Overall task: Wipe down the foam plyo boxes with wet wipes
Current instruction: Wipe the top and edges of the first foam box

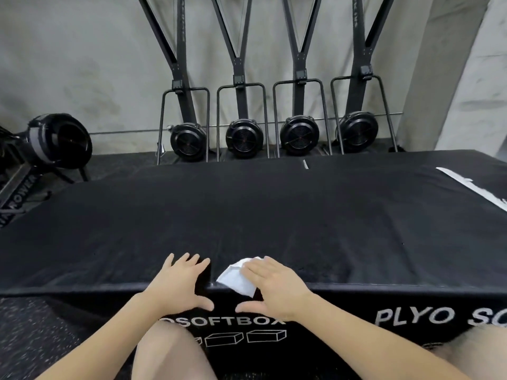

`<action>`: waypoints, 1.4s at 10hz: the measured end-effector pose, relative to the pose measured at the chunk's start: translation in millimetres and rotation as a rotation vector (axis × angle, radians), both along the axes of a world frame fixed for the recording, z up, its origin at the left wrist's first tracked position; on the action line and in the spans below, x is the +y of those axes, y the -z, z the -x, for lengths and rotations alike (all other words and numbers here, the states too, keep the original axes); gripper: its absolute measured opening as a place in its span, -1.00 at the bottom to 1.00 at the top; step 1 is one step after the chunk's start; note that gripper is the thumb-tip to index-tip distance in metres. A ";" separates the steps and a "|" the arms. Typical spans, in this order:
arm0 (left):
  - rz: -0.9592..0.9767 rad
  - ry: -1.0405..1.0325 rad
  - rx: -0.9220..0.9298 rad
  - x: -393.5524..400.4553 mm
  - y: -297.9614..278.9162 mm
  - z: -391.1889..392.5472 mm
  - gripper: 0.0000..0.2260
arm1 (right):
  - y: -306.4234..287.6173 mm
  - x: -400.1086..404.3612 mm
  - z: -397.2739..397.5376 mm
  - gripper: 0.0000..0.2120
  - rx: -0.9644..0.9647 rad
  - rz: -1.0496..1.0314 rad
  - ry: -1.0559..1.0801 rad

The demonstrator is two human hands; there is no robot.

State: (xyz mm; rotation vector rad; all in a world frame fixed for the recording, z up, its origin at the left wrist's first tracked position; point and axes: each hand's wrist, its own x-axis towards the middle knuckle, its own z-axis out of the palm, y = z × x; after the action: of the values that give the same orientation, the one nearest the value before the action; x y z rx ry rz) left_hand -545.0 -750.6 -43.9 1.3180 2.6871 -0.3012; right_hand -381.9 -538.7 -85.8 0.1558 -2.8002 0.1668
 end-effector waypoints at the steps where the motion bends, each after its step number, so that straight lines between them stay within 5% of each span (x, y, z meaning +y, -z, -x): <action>1: -0.064 0.079 -0.032 22.7 -26.2 -22.7 -0.05 | -7.8 19.9 -12.4 -0.21 -0.019 0.050 0.067; 2: -0.382 0.238 -0.124 62.1 -34.1 -50.1 -0.47 | -12.4 42.5 -22.6 -0.28 -0.010 0.093 0.089; 3: -0.448 0.333 -0.320 110.2 -22.7 -73.0 -0.81 | -17.3 68.0 -31.1 -0.44 0.000 0.159 0.074; 4: -0.473 0.379 -0.434 151.4 -12.9 -83.1 -0.80 | -16.3 104.2 -43.9 -0.59 -0.049 0.312 0.061; 5: -0.516 0.431 -0.472 177.4 -0.2 -85.0 -0.59 | -11.4 144.0 -61.2 -0.66 0.072 0.341 0.045; 6: -0.448 0.503 -0.334 195.1 18.3 -83.2 -0.58 | -14.2 187.5 -72.9 -0.72 0.192 0.342 0.134; 7: -0.388 0.538 -0.262 217.2 20.9 -81.7 -0.67 | -26.8 241.3 -71.9 -0.66 0.016 0.329 0.339; 8: -0.396 0.644 -0.202 240.7 21.5 -79.5 -0.39 | -32.3 292.4 -60.4 -0.67 -0.108 0.271 0.470; 9: -0.285 0.738 -0.148 265.6 22.1 -72.1 -0.36 | -37.9 337.5 -42.0 -0.70 -0.136 0.294 0.536; 10: -0.208 0.705 -0.127 303.9 16.8 -53.4 -0.44 | -39.9 385.9 -11.6 -0.62 -0.238 0.296 0.547; 14: -0.295 0.449 -0.332 441.2 2.4 70.5 -0.22 | -51.0 480.1 81.3 -0.23 -0.642 0.290 0.607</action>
State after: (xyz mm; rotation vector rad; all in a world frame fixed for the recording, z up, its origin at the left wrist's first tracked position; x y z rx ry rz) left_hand -615.5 -309.4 -46.2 1.8620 2.2002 0.2654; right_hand -463.2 -58.6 -34.8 -0.9625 -3.2213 0.5437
